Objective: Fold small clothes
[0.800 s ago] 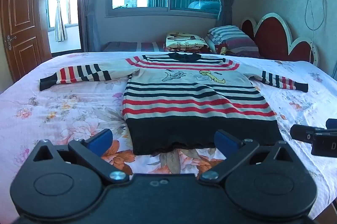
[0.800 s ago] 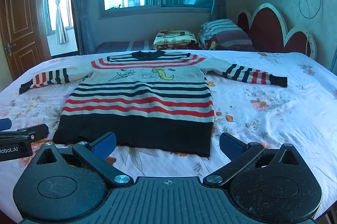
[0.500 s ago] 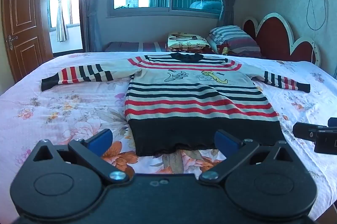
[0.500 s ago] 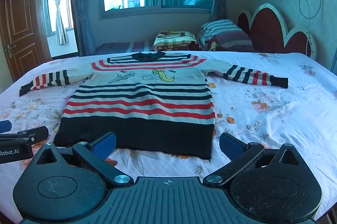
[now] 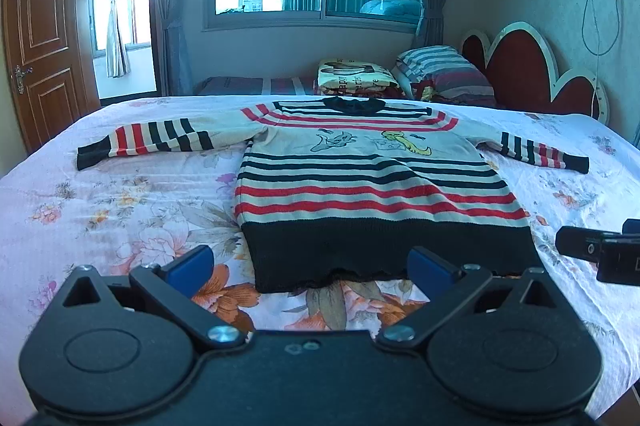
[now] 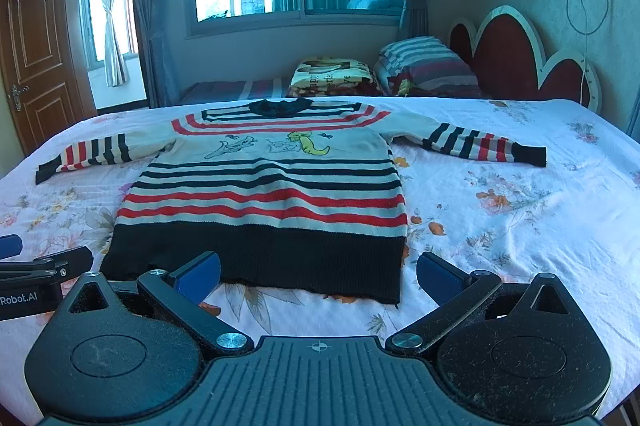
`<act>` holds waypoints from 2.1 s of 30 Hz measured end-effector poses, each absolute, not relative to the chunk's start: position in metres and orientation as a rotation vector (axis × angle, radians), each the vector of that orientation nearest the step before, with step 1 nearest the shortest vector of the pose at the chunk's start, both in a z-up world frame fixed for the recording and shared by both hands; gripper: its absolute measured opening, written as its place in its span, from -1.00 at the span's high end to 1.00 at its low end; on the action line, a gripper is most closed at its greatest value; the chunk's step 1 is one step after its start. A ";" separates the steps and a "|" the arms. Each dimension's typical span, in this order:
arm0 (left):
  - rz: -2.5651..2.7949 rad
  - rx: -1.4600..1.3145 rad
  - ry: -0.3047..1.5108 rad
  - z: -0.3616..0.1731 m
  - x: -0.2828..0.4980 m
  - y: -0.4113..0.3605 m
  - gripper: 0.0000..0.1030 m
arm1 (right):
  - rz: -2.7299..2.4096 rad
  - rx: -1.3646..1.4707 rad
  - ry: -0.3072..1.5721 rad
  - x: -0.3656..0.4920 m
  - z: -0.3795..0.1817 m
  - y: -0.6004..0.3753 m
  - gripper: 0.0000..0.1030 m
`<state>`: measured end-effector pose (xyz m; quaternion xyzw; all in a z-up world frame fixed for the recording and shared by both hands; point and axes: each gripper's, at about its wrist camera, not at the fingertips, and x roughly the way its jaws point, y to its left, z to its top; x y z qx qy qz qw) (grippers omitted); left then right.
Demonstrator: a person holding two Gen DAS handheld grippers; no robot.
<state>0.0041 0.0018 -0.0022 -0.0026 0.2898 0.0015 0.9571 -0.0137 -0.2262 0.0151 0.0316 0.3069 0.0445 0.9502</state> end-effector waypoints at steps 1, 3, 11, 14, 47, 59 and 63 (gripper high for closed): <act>0.004 -0.004 0.588 -0.002 0.004 0.001 -0.99 | 0.091 0.065 0.624 -0.014 0.015 -0.226 -1.00; 0.005 -0.003 0.587 -0.002 0.004 0.001 -1.00 | 0.091 0.065 0.622 -0.014 0.015 -0.226 -1.00; -0.005 0.002 0.584 -0.002 0.005 -0.003 -1.00 | 0.079 0.068 0.618 -0.013 0.016 -0.230 -1.00; -0.012 0.003 0.576 -0.001 0.006 -0.005 -1.00 | 0.071 0.070 0.616 -0.014 0.017 -0.232 -1.00; -0.016 0.009 0.566 0.002 0.004 -0.010 -1.00 | 0.063 0.085 0.602 -0.020 0.022 -0.236 -1.00; -0.023 0.016 0.561 0.004 0.002 -0.013 -1.00 | 0.053 0.098 0.600 -0.022 0.022 -0.240 -1.00; -0.023 0.017 0.563 0.003 0.003 -0.013 -1.00 | 0.051 0.102 0.603 -0.023 0.021 -0.241 -1.00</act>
